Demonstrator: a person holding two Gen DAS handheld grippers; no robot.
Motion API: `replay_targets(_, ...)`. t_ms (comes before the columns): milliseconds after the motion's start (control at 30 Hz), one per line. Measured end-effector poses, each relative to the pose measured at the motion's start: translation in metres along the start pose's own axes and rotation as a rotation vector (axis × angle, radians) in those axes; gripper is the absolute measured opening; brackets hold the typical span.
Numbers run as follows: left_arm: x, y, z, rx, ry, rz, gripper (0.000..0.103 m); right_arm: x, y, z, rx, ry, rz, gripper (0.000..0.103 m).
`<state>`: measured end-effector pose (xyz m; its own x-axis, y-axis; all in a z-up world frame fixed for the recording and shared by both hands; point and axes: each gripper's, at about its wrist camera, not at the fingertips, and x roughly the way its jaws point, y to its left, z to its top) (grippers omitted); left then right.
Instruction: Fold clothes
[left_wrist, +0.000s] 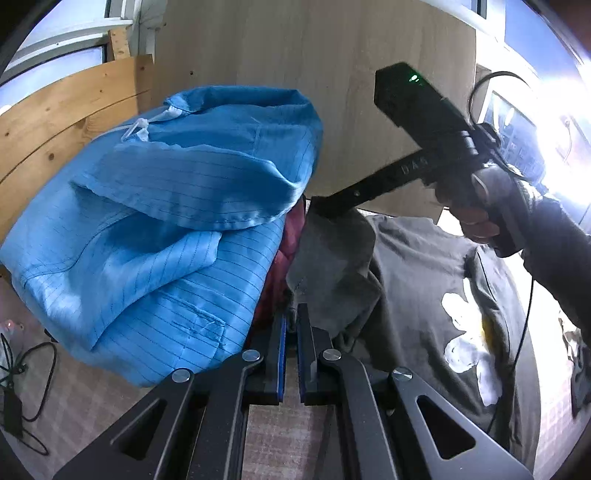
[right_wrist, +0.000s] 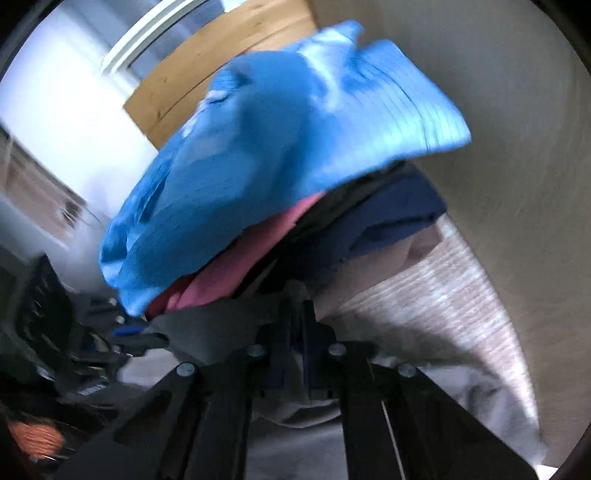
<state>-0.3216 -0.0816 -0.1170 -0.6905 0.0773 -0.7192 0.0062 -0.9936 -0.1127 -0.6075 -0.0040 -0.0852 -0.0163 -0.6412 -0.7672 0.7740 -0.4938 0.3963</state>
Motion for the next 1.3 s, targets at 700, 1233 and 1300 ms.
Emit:
replay_targets(700,-0.019,-0.053,0.007,0.144,-0.015,-0.176,0.004,-0.077,0.032,-0.038,-0.100,-0.245,-0.245,0.005)
replay_targets(1233,0.040,-0.067,-0.032,0.345,0.154,-0.114,0.026,-0.059,-0.028,-0.147,0.194,-0.022,-0.304,0.054)
replay_targets(1300,0.048,-0.064,-0.032,0.381,0.160,-0.101,0.026,-0.050,-0.032,-0.153,0.206,0.001,-0.307,0.054)
